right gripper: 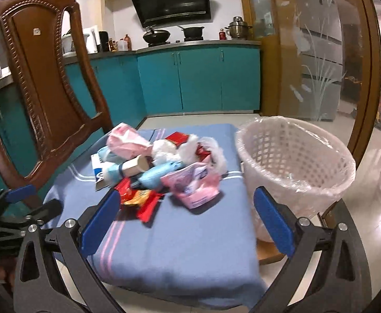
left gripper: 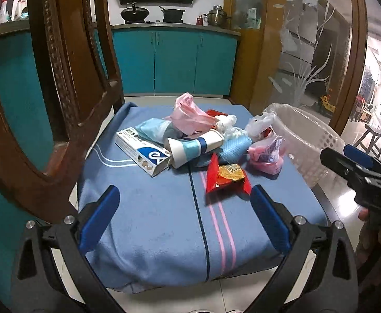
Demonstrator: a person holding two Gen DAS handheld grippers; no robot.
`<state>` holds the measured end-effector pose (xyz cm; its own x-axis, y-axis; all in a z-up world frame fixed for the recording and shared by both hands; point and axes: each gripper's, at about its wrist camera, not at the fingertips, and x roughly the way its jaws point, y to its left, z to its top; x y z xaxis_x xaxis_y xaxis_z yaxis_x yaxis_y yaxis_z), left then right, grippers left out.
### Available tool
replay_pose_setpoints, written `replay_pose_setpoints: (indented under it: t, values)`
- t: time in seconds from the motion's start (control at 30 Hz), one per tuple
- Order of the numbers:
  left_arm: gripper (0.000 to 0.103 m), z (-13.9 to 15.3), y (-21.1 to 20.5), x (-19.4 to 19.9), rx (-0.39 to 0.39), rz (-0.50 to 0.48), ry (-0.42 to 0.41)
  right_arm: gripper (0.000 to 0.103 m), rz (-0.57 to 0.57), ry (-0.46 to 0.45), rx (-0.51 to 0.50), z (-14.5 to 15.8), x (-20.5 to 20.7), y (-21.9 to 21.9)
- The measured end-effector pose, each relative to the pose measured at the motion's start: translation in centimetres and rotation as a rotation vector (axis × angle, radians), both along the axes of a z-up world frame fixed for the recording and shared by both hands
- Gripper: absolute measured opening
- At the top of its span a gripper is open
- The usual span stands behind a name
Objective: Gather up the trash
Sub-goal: 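Release the clear zip bag into the basket with the left gripper, then grasp the red snack wrapper with the left gripper while the right gripper grasps the pink bag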
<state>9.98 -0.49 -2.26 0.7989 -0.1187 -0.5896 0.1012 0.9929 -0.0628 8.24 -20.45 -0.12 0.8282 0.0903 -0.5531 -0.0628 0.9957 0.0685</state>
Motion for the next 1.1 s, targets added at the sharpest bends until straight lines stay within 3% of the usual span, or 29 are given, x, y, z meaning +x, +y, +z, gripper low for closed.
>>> replay_pose_setpoints:
  t: [1.1]
  values:
    - [0.100,0.0,1.2,0.5,0.028,0.018,0.015,0.100,-0.008,0.047,-0.040,-1.2,0.9,1.0]
